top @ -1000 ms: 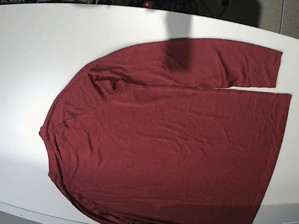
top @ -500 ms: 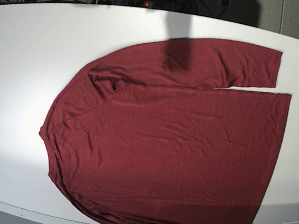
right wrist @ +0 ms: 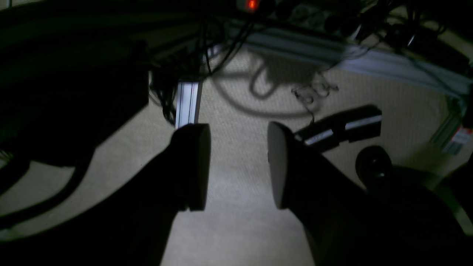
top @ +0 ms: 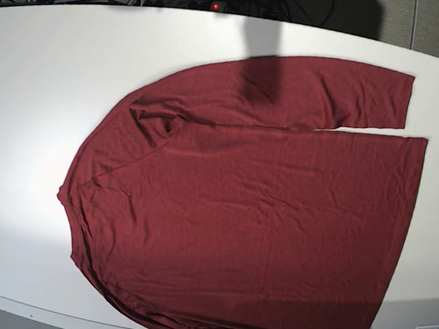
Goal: Fold the T-shirt properly
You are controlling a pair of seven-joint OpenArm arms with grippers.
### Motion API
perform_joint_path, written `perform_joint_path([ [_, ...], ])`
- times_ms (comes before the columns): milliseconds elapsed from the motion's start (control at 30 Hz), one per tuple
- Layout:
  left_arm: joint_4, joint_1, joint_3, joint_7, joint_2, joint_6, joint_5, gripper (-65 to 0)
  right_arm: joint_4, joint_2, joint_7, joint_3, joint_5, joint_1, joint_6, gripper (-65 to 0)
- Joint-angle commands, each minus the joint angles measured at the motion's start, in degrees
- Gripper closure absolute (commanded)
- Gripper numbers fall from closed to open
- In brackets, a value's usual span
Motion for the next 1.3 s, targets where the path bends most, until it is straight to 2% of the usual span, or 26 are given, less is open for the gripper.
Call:
perform_joint_path([
  [0,1.2,-0.5,0.0,1.8,0.2,0.2,0.1,-20.0,0.3,0.1,-0.1,-0.1,0.2,-0.3,-0.2,-26.1],
  [100,3.5,-1.6,0.0,10.7,0.2,0.9,0.0,-20.0,0.3,0.2,-0.8,-0.1,0.1,-0.3,-0.2,-26.1],
  [200,4.8,-2.2,0.0,14.5,0.2,0.9,0.1,-20.0,0.3,0.2,-1.7,-0.1,-0.7,-0.3,-0.2,-26.1],
  [300,4.9,-2.1,0.0,14.6,0.2,0.9,0.1,-20.0,0.3,0.2,-2.1,-0.1,-3.3,-0.3,-0.3,-26.1],
  [433,4.9,-2.1,0.0,13.9,0.2,0.9,3.2,-20.0,0.3,0.2,-2.1,-0.1,-3.3,-0.3,-0.3,-26.1],
  [667,4.9,-0.9,0.0,11.3,0.1,0.9,3.5,-20.0,0.3,1.2,-1.4,-0.1,-2.8,-1.0,-0.3,-26.1],
  [833,6.4,1.6,0.0,9.4,0.1,0.9,6.3,-20.0,3.7,4.3,2.8,-0.1,-2.8,-5.4,-0.3,-26.1],
  [933,10.8,4.9,0.0,9.4,0.1,0.9,6.7,-20.0,9.3,6.9,3.3,-0.1,-2.8,-10.2,-0.3,-26.1],
  [1100,23.8,13.7,0.0,9.4,-0.1,0.9,6.8,-20.0,23.6,11.5,3.3,-0.1,-2.4,-20.6,-0.3,-26.1],
  [1267,40.9,24.5,0.0,10.9,-0.2,0.9,11.1,-20.0,39.5,16.5,3.0,-0.1,2.6,-31.0,-0.2,-26.1],
])
